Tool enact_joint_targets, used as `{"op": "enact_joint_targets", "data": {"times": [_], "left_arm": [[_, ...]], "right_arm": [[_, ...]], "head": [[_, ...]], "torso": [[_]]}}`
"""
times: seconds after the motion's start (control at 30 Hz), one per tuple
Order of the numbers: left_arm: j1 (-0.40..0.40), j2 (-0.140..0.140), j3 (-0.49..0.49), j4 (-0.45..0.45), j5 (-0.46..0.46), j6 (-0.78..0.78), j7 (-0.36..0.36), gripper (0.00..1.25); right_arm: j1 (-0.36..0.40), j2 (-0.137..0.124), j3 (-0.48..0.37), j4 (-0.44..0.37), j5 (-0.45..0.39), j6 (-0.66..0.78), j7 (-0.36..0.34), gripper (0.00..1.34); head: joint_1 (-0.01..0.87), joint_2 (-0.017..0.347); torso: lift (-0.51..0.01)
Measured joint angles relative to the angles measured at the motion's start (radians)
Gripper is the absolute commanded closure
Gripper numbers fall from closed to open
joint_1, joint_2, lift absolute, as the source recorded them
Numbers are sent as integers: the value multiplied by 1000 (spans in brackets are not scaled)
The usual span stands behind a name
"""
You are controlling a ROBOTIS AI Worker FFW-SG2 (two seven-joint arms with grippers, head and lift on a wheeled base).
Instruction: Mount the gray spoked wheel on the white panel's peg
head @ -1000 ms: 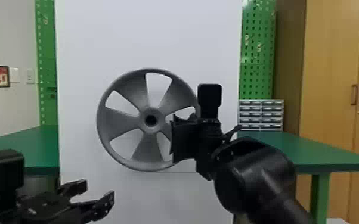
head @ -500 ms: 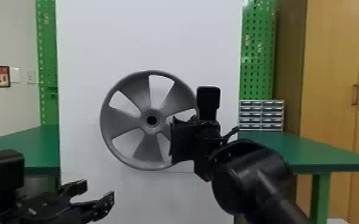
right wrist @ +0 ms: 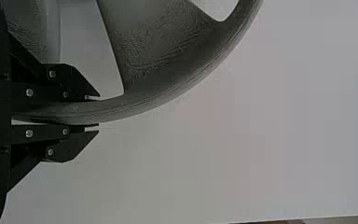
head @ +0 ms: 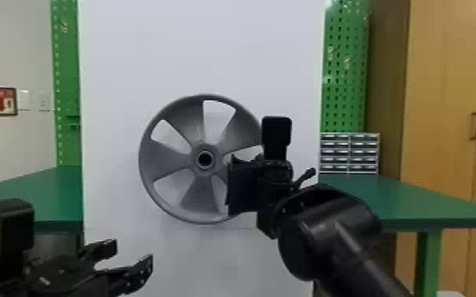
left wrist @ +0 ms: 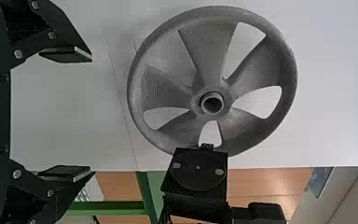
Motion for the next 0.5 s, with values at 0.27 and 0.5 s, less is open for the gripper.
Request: {"op": "enact_joint_targets", "data": {"times": [0.27,0.5], "left_arm": [[-1,0,-2,2,2,0,0,403],[-2,0,-2,2,2,0,0,401]], "right_arm": [[0,0,-7,8,5,-10,0,1217],[2,-1,-8,9,6,-17,0,1200]], "head": [[91,-8],[91,-8]], "torso": [[-482],[-482]]}}
